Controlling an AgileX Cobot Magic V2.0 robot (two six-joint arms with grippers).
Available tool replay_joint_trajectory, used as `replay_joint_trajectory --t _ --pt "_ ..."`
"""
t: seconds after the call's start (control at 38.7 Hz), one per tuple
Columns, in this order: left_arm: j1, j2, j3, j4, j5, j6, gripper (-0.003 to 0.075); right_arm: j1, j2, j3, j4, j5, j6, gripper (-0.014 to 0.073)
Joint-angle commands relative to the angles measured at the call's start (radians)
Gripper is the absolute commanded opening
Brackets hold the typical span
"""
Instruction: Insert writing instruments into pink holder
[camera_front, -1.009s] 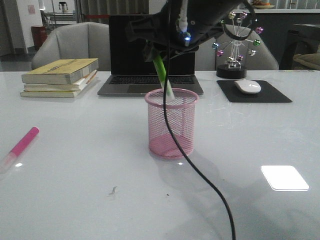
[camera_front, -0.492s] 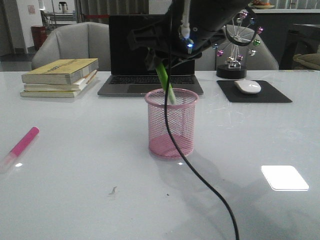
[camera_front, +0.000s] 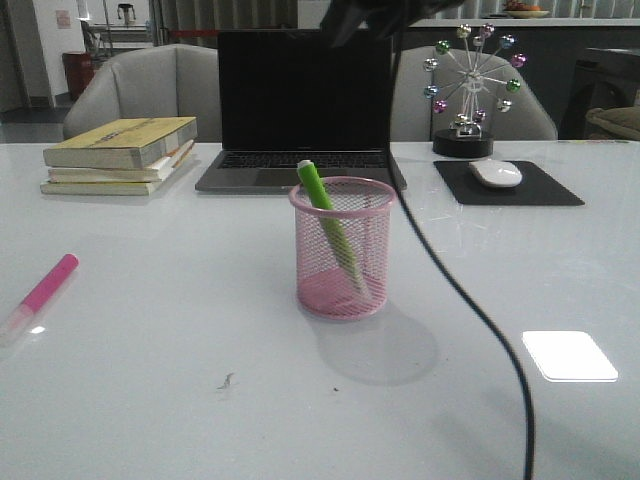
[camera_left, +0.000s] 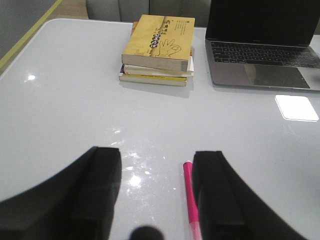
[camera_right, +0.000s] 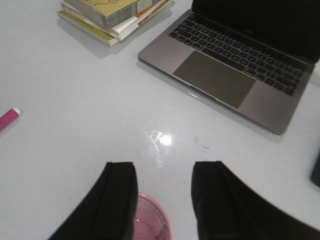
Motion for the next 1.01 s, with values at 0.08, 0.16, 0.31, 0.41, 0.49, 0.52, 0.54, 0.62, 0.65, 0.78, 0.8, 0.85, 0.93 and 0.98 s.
replay_joint_trajectory --t 0.08,0.16,0.31,0.41,0.49,0.52,0.54,0.62,0.65,0.78,0.8,0.85,0.93,0.98 --pt "-0.007 -0.003 -0.034 -0.008 -0.072 -0.009 0.0404 -0.107 -0.185 0.038 -0.025 0.008 -0.009 0.0393" --pt "-0.007 -0.003 -0.034 -0.006 -0.073 -0.009 0.0404 -0.173 -0.257 0.097 -0.025 0.021 -0.009 0.0393" --pt "-0.007 -0.003 -0.034 -0.006 -0.073 -0.009 0.0404 -0.306 -0.409 0.241 -0.025 0.05 -0.009 0.0393" --pt "-0.007 -0.003 -0.034 -0.006 -0.073 -0.009 0.0404 -0.375 -0.495 0.324 -0.025 0.069 -0.009 0.0393" --pt "-0.007 -0.003 -0.034 -0.006 -0.073 -0.009 0.0404 -0.43 -0.555 0.383 -0.025 0.096 -0.009 0.0393" --pt "-0.007 -0.003 -0.034 -0.006 -0.073 -0.009 0.0404 -0.45 -0.573 0.404 -0.029 0.106 -0.009 0.0393" --pt "-0.007 -0.003 -0.034 -0.006 -0.073 -0.009 0.0404 -0.47 -0.59 0.424 -0.033 0.119 -0.009 0.0393" --pt "-0.007 -0.003 -0.034 -0.006 -0.073 -0.009 0.0404 -0.517 -0.63 0.475 -0.043 0.149 -0.009 0.0393" --pt "-0.007 -0.003 -0.034 -0.006 -0.073 -0.009 0.0404 -0.531 -0.643 0.493 -0.043 0.155 -0.009 0.0393" --pt "-0.007 -0.003 -0.034 -0.006 -0.073 -0.009 0.0404 -0.551 -0.679 0.546 -0.043 0.155 -0.009 0.0393" --pt "-0.007 -0.003 -0.034 -0.006 -0.073 -0.009 0.0404 -0.551 -0.68 0.548 -0.043 0.155 -0.009 0.0393" --pt "-0.007 -0.003 -0.034 -0.006 -0.071 -0.009 0.0404 -0.551 -0.681 0.549 -0.043 0.156 -0.009 0.0393" --pt "-0.007 -0.003 -0.034 -0.006 -0.063 -0.009 0.0404 -0.551 -0.681 0.549 -0.043 0.155 -0.009 0.0393" --pt "-0.007 -0.003 -0.034 -0.006 -0.063 -0.009 0.0404 -0.551 -0.68 0.549 -0.043 0.156 -0.009 0.0393"
